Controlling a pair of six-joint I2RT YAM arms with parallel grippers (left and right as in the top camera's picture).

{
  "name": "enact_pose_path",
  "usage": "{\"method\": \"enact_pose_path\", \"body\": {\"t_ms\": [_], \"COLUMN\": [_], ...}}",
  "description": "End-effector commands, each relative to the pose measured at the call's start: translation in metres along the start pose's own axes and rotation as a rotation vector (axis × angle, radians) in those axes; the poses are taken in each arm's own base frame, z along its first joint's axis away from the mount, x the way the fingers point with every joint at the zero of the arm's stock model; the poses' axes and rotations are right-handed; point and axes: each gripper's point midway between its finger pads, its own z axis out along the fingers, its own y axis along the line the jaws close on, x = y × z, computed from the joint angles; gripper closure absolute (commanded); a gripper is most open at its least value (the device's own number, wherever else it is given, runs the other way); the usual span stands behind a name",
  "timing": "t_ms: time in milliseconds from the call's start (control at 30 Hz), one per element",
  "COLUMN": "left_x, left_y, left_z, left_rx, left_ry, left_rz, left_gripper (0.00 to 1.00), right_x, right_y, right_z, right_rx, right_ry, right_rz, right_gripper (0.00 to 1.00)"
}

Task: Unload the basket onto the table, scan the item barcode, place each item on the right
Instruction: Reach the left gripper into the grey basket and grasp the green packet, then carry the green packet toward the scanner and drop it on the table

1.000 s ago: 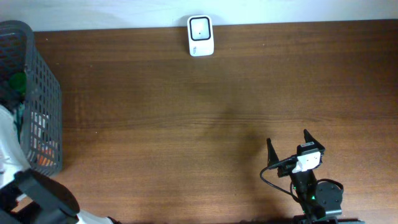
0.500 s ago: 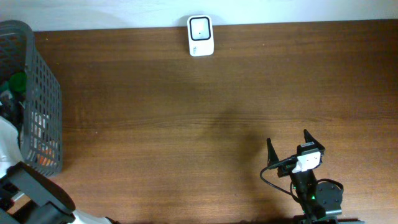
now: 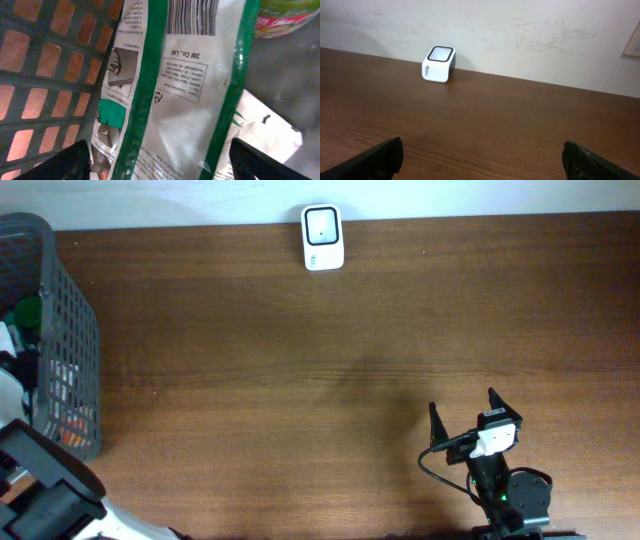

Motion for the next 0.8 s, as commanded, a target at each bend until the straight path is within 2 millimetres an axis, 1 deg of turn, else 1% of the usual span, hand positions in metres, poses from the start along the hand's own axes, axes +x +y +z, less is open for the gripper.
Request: {"method": "enact_pose_path", "body": {"t_ms": [0, 33, 67, 100, 167, 233, 300, 367, 433, 467, 500, 567, 633, 667, 733, 767], "left_x": [0.004, 0.006, 0.006, 0.005, 0.004, 0.005, 0.008, 0.021, 0.034, 0.04, 0.044, 0.042, 0.034, 0.028, 0.013, 0.004], "left_y": [0.003, 0.003, 0.009, 0.02, 0.039, 0.048, 0.054, 0.06, 0.058, 0.055, 0.053, 0.051, 0.052, 0.052, 0.052, 0.052], "left_z": [0.016, 0.02, 0.021, 0.02, 0.017, 0.019, 0.023, 0.037, 0.051, 0.058, 0.062, 0.063, 0.059, 0.054, 0.04, 0.03], "left_rx": [-0.025, -0.032, -0.063, -0.125, -0.227, -0.242, -0.253, -0.254, -0.244, -0.239, -0.236, -0.237, -0.24, -0.242, -0.248, -0.252], "left_ry": [0.026, 0.033, 0.037, 0.039, 0.042, 0.037, 0.041, 0.073, 0.114, 0.132, 0.14, 0.132, 0.114, 0.098, 0.058, 0.029], "left_rz": [0.019, 0.02, 0.019, 0.014, 0.001, -0.017, -0.028, -0.04, -0.038, -0.042, -0.056, -0.079, -0.079, -0.079, -0.078, -0.079], "left_gripper": [0.12, 0.13, 0.14, 0.16, 0.16, 0.26, 0.27, 0.29, 0.32, 0.37, 0.47, 0.82, 0.95, 1.0, 1.0, 1.0], "right_x": [0.002, 0.002, 0.002, 0.002, 0.002, 0.002, 0.002, 0.002, 0.002, 0.002, 0.002, 0.002, 0.002, 0.002, 0.002, 0.002], "right_y": [0.001, 0.001, 0.001, 0.001, 0.001, 0.001, 0.001, 0.001, 0.001, 0.001, 0.001, 0.001, 0.001, 0.001, 0.001, 0.001], "right_z": [0.0, 0.0, 0.0, 0.0, 0.0, 0.0, 0.0, 0.0, 0.0, 0.0, 0.0, 0.0, 0.0, 0.0, 0.0, 0.0], "right_rx": [-0.003, -0.003, -0.003, -0.003, -0.003, -0.003, -0.003, -0.003, -0.003, -0.003, -0.003, -0.003, -0.002, -0.003, -0.002, -0.002], "right_ry": [0.001, 0.001, 0.001, 0.001, 0.001, 0.001, 0.001, 0.001, 0.001, 0.001, 0.001, 0.001, 0.001, 0.001, 0.001, 0.001], "right_rz": [0.008, 0.008, 0.008, 0.008, 0.008, 0.008, 0.008, 0.008, 0.008, 0.008, 0.008, 0.008, 0.008, 0.008, 0.008, 0.008], "right_gripper": [0.02, 0.02, 0.02, 0.02, 0.02, 0.02, 0.02, 0.02, 0.02, 0.02, 0.02, 0.02, 0.02, 0.02, 0.02, 0.02]}}
